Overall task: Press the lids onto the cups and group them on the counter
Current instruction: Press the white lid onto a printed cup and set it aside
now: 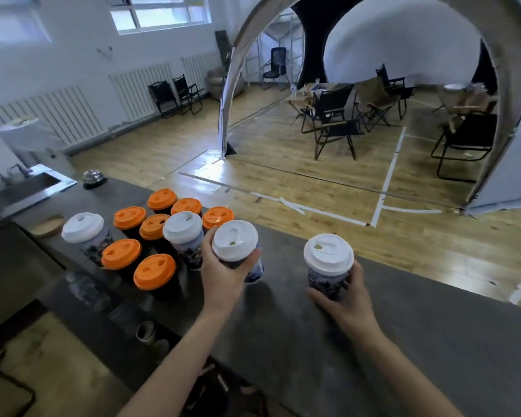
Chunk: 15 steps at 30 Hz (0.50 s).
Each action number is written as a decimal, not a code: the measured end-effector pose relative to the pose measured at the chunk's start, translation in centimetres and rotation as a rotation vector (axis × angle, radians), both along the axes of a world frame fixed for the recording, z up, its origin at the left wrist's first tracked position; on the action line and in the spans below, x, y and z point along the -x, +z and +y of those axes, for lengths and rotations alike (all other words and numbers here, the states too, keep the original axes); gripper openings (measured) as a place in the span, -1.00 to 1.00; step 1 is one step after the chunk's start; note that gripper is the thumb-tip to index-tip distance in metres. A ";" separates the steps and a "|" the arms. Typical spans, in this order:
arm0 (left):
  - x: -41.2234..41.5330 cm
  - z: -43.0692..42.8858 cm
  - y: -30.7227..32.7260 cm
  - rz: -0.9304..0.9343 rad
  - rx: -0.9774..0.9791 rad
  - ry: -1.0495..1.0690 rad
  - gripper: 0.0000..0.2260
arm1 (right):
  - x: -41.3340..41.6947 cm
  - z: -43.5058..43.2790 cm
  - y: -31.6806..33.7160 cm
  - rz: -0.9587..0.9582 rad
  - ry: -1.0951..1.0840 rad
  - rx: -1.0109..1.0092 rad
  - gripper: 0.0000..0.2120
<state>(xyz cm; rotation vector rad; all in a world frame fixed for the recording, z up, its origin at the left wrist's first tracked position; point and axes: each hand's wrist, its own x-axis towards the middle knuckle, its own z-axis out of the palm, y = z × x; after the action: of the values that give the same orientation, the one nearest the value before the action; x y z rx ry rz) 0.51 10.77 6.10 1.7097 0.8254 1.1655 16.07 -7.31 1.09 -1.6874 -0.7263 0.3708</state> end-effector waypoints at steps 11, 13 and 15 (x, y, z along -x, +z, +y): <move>-8.5 6.5 -2.7 0.067 -0.004 0.051 -0.15 | -0.2 -3.7 -1.8 -0.103 -0.023 -0.037 -0.23; -8.7 6.6 -3.1 0.073 -0.008 0.060 -0.14 | -0.3 -5.0 -2.4 -0.094 -0.043 -0.034 -0.24; -8.9 6.5 -3.5 0.077 -0.007 0.062 -0.15 | -0.3 -6.0 -2.5 -0.088 -0.062 -0.032 -0.21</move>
<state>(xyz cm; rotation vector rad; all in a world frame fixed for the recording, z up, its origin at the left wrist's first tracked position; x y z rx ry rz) 9.37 17.27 2.64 1.7552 0.9277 1.1510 16.36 -13.27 -1.44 -1.7002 -0.7386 0.2412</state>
